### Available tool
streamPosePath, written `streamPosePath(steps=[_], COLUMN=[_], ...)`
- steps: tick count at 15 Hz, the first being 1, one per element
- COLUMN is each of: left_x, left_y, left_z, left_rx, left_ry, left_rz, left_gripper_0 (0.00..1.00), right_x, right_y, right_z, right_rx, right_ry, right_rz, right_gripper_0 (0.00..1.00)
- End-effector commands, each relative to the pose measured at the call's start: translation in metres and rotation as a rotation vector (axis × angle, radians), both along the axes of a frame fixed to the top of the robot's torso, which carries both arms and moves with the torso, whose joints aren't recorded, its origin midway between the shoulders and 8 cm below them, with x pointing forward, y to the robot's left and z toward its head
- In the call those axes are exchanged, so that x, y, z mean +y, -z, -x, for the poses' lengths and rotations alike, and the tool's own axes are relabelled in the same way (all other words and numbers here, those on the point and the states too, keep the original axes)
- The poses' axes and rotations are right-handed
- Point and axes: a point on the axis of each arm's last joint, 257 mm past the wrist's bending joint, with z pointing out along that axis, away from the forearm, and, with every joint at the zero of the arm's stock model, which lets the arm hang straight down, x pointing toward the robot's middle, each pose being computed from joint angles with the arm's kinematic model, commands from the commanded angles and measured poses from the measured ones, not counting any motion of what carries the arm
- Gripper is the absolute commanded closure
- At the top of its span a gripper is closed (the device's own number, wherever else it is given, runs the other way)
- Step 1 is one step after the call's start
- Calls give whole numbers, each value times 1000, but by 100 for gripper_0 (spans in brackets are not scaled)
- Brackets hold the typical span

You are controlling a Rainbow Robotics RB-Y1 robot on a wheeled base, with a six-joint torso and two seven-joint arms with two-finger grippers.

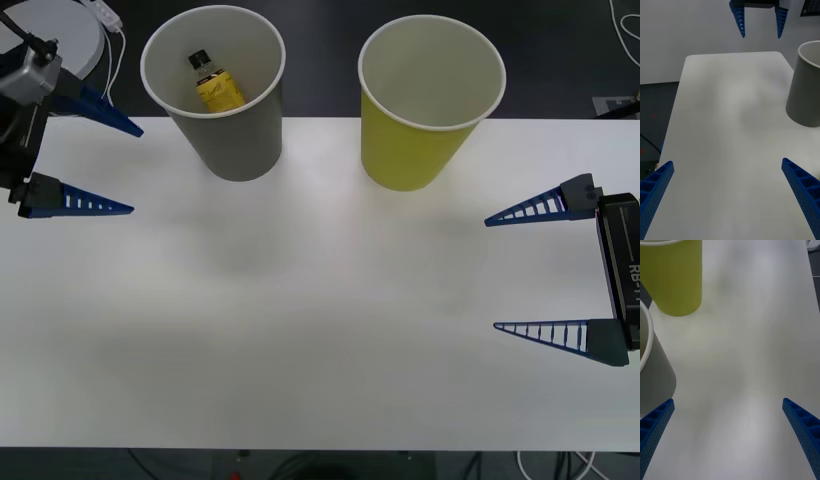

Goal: Put the can into the green bin and the plastic bottle into the gray bin

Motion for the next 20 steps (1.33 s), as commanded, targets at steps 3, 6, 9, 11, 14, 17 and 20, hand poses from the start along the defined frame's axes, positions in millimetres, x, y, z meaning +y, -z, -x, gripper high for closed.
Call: streamPosePath(steps=[3,6,9,11,14,17,20], left_x=[-31,-47,-65,-78,-86,-83,-69], left_y=[23,34,40,42,48,53,56], left_z=[16,32,56,76,96,113,122], left_rx=[-28,-52,-47,-24,-28,-33,-46], left_ry=[8,7,-30,-37,-13,0,11], left_rz=[97,130,174,190,172,155,104], left_gripper_0=[0,0,0,0,0,0,0], right_x=[0,0,0,0,0,0,0], right_y=[0,0,0,0,0,0,0], right_z=[0,0,0,0,0,0,0], right_rx=[0,0,0,0,0,0,0], right_ry=[0,0,0,0,0,0,0], right_rz=[0,0,0,0,0,0,0], right_gripper_0=[0,0,0,0,0,0,0])
